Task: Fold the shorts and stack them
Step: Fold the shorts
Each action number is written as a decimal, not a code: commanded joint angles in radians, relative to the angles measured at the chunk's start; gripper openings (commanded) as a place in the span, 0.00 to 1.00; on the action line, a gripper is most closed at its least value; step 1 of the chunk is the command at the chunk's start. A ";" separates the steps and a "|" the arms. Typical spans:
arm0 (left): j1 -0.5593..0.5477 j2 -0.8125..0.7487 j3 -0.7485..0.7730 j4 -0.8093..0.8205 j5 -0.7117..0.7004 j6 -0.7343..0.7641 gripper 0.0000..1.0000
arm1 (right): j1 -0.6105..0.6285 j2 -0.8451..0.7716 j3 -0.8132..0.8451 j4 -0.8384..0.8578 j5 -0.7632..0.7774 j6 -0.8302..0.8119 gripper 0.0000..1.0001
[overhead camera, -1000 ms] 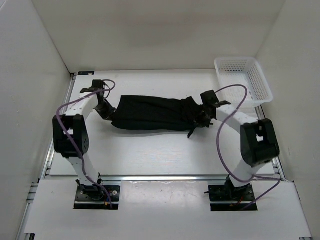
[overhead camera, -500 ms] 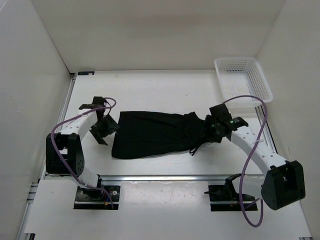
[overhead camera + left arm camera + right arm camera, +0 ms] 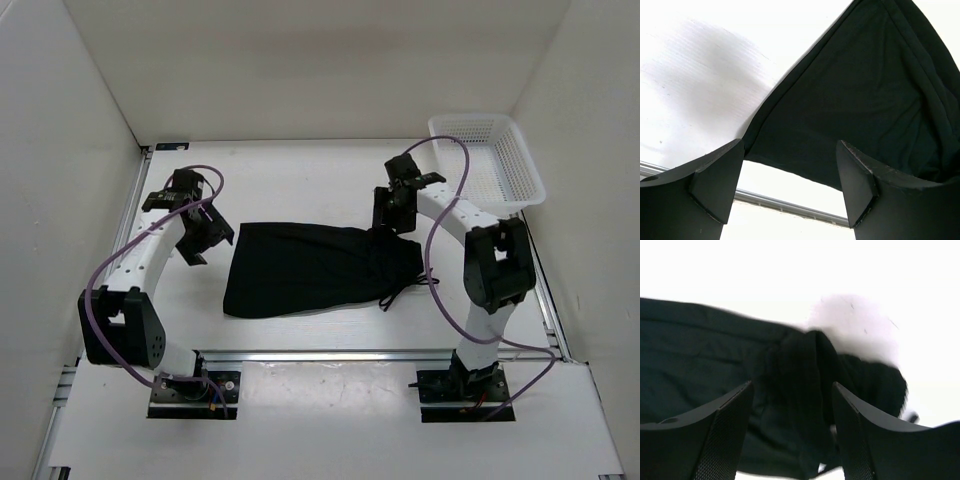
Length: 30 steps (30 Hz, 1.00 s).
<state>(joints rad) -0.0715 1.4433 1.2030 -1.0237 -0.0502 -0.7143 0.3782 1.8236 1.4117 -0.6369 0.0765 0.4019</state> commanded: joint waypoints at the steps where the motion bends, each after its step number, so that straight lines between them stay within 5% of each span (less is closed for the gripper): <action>1: -0.005 -0.069 -0.005 -0.016 -0.022 0.019 0.85 | -0.018 0.049 0.049 0.038 -0.053 -0.063 0.67; 4: -0.005 -0.069 -0.016 -0.016 -0.022 0.019 0.85 | -0.027 0.077 0.027 0.063 -0.086 -0.063 0.60; 7: -0.005 -0.069 -0.026 -0.016 -0.022 0.019 0.85 | -0.036 0.048 -0.017 0.092 -0.103 -0.046 0.36; 8: -0.005 -0.069 -0.026 -0.016 -0.022 0.019 0.85 | -0.036 0.028 -0.031 0.104 -0.086 -0.037 0.17; 11: -0.005 -0.069 -0.026 -0.016 -0.022 0.029 0.85 | -0.036 -0.096 -0.088 0.114 0.003 0.006 0.00; 20: -0.005 -0.037 -0.017 0.004 -0.013 0.029 0.85 | -0.056 -0.329 -0.210 -0.029 0.196 0.135 0.00; 28: -0.024 0.003 -0.008 0.013 -0.004 0.047 0.85 | -0.074 -0.271 -0.299 -0.009 0.304 0.190 0.00; 30: -0.024 0.014 -0.019 0.022 -0.004 0.047 0.85 | -0.084 -0.244 -0.309 0.017 0.290 0.177 0.10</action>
<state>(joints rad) -0.0887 1.4590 1.1835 -1.0229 -0.0528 -0.6823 0.3119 1.5463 1.1172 -0.6430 0.3145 0.5659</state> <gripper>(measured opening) 0.848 0.076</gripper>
